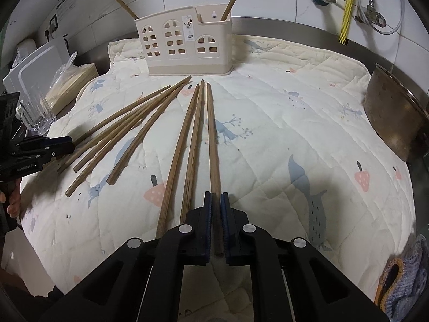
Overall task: Organize utensils
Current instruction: 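Close the left tool on a chopstick while the right tool grasps another chopstick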
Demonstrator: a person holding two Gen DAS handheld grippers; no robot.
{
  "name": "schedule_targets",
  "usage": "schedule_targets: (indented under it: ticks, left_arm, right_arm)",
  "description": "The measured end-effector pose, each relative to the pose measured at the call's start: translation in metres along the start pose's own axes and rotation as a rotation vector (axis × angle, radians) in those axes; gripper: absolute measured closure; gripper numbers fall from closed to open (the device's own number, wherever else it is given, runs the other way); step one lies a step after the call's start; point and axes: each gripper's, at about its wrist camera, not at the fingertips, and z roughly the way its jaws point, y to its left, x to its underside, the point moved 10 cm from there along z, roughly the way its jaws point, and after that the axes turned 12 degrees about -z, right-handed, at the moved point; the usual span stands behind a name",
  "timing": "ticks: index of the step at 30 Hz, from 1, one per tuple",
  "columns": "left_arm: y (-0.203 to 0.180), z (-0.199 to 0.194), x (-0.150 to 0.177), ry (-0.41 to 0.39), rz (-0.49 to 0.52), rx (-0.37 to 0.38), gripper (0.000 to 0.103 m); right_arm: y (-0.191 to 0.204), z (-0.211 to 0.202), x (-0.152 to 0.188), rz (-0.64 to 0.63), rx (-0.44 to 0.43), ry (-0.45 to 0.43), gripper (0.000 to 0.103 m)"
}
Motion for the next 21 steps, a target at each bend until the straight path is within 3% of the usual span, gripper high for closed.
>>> schedule_targets:
  ticks: [7,14,21]
  left_arm:
    - [0.000,0.002,0.001,-0.005,0.015,-0.014,0.093]
    - [-0.004,-0.007,-0.004,-0.019,-0.001,0.002,0.096]
    - [-0.013,-0.033,-0.022,-0.075,-0.002,0.034,0.096]
  right_arm:
    - [0.000,0.000,0.001,0.002,0.001,-0.002,0.095]
    - [0.000,-0.004,0.000,0.006,0.004,-0.021,0.096]
    - [-0.002,-0.031,-0.021,-0.009,0.026,-0.100,0.096]
